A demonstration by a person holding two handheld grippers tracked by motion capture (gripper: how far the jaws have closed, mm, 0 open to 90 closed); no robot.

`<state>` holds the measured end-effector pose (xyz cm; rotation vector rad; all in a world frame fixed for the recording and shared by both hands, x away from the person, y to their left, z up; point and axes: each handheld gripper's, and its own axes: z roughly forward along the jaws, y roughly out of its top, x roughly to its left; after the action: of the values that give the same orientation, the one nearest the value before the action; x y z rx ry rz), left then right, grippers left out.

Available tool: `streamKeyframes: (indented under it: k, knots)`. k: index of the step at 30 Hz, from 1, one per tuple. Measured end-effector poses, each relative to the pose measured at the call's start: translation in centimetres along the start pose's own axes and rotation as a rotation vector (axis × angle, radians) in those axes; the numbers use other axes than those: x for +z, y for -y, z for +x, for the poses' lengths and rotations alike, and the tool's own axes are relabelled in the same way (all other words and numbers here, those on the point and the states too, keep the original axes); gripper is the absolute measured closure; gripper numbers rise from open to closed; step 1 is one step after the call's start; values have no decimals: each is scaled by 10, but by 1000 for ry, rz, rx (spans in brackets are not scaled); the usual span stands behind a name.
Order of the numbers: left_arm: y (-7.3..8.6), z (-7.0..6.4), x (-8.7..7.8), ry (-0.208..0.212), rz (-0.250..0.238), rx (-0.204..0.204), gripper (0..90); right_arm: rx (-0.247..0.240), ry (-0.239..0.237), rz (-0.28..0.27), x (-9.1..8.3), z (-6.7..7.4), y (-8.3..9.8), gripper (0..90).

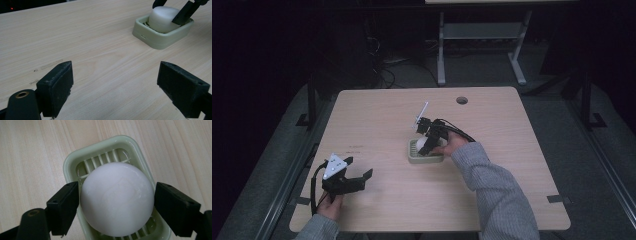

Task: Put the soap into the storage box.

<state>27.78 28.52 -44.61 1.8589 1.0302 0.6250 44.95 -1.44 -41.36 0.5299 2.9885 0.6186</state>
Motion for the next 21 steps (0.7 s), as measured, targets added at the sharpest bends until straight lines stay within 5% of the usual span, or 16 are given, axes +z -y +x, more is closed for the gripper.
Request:
streamKeyframes:
  k: [21]
  knots:
    - [-1,0,0,0,1,5,132,27,-7,-49,-15,1,7,176]
